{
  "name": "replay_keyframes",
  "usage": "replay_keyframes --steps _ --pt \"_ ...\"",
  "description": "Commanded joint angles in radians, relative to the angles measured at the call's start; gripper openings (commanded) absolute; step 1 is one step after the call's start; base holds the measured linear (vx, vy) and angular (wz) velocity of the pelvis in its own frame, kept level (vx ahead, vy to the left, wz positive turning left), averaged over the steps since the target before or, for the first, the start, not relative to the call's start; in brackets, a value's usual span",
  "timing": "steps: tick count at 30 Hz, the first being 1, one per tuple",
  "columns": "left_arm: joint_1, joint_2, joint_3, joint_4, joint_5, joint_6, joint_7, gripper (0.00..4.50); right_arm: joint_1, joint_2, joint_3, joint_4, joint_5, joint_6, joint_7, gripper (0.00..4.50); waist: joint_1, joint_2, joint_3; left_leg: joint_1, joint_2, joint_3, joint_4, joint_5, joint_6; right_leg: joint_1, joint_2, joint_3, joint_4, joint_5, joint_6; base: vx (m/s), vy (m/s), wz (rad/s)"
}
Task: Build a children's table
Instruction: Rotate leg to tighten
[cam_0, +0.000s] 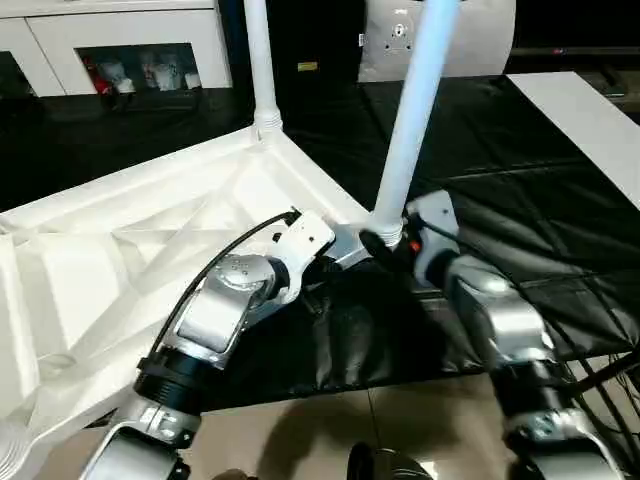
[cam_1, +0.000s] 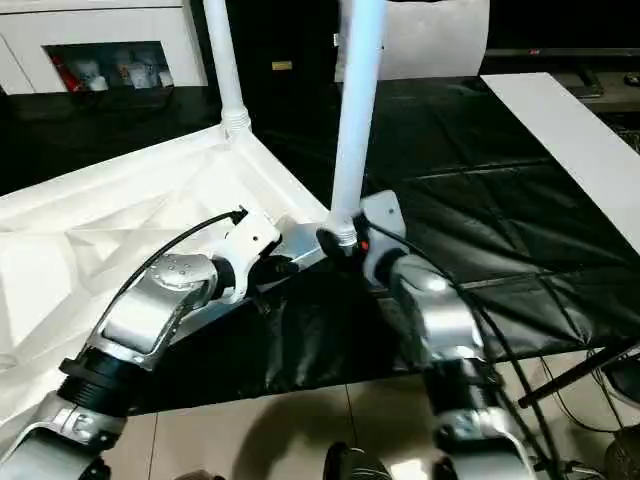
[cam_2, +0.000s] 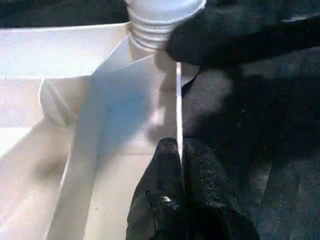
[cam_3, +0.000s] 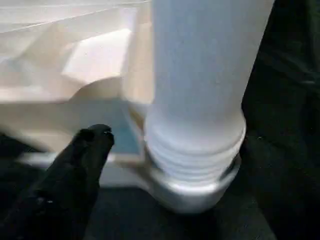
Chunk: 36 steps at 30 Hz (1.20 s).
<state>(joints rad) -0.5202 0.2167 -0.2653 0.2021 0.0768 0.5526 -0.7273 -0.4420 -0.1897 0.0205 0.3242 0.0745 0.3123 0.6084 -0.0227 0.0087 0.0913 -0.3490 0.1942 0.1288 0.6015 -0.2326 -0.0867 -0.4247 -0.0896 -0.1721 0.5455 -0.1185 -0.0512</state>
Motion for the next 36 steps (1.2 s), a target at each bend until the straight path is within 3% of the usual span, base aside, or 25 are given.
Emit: replay_keyframes --steps 1,6,14,15,16,18,20,25,28,36 --pt "0.000 0.018 -0.010 0.005 0.003 -0.038 -0.027 0.00 0.013 -0.020 0.057 -0.030 0.029 -0.023 0.097 4.45 0.011 -0.003 -0.077 -0.019 0.024 0.008 -0.060 -0.026 0.161 0.088 -0.062 0.060 -0.057 -0.336 -0.125 0.000 0.000 0.00" --pt "-0.002 0.088 -0.044 0.034 -0.005 -0.103 -0.126 0.00 0.028 -0.136 0.046 -0.026 0.034 -0.087 0.236 4.45 0.015 -0.005 -0.079 -0.017 0.023 0.010 -0.058 -0.044 0.159 0.087 -0.062 0.060 -0.060 -0.366 -0.116 0.000 0.000 0.00" --pt "-0.007 0.215 -0.124 0.076 -0.004 -0.270 -0.346 0.00 0.007 -0.285 0.049 0.002 0.094 -0.153 0.497 4.45 0.038 -0.004 -0.085 -0.013 0.029 0.009 -0.056 0.005 0.183 0.087 -0.062 0.064 -0.045 -0.305 -0.151 0.000 0.000 0.00" --pt "-0.008 0.222 -0.130 0.078 -0.004 -0.281 -0.361 0.00 0.003 -0.291 0.050 0.006 0.096 -0.158 0.509 4.45 0.044 -0.003 -0.085 -0.011 0.030 0.010 -0.056 0.000 0.176 0.086 -0.063 0.065 -0.046 -0.315 -0.152 0.000 0.000 0.00" --pt "-0.009 0.232 -0.139 0.084 -0.005 -0.308 -0.385 0.00 -0.002 -0.297 0.054 0.014 0.098 -0.170 0.529 4.45 0.046 -0.009 -0.085 -0.011 0.030 0.010 -0.056 0.001 0.176 0.086 -0.063 0.065 -0.046 -0.319 -0.151 0.000 0.000 0.00" --pt "-0.012 0.252 -0.158 0.087 -0.008 -0.349 -0.438 0.00 -0.014 -0.311 0.073 0.027 0.076 -0.227 0.549 4.45 0.054 -0.006 -0.084 -0.008 0.033 0.011 -0.057 -0.002 0.164 0.083 -0.065 0.067 -0.045 -0.336 -0.149 0.000 0.000 0.00" --pt "-0.022 0.270 -0.185 0.100 -0.009 -0.412 -0.493 0.00 -0.024 -0.332 0.113 0.038 0.062 -0.286 0.616 4.45 0.060 -0.011 -0.084 -0.006 0.034 0.012 -0.058 -0.008 0.157 0.081 -0.065 0.068 -0.044 -0.338 -0.151 0.000 0.000 0.00" --pt "-0.032 0.272 -0.196 0.114 -0.005 -0.441 -0.517 0.00 -0.031 -0.341 0.139 0.052 0.055 -0.309 0.664 4.45 0.072 -0.013 -0.081 -0.006 0.035 0.013 -0.060 -0.044 0.138 0.081 -0.067 0.071 -0.046 -0.378 -0.141 0.000 0.000 0.00" --pt "-0.040 0.272 -0.205 0.124 -0.005 -0.471 -0.552 0.00 -0.050 -0.335 0.155 0.086 0.051 -0.306 0.691 4.12 0.074 -0.017 -0.081 -0.006 0.032 0.016 -0.060 -0.058 0.125 0.081 -0.066 0.072 -0.049 -0.408 -0.128 0.000 0.000 0.00" --pt "-0.049 0.276 -0.209 0.146 -0.008 -0.506 -0.570 0.00 -0.079 -0.335 0.180 0.150 0.043 -0.333 0.710 3.62 0.074 -0.021 -0.081 -0.009 0.030 0.019 -0.060 -0.042 0.131 0.080 -0.063 0.075 -0.045 -0.403 -0.121 0.000 0.000 0.00"
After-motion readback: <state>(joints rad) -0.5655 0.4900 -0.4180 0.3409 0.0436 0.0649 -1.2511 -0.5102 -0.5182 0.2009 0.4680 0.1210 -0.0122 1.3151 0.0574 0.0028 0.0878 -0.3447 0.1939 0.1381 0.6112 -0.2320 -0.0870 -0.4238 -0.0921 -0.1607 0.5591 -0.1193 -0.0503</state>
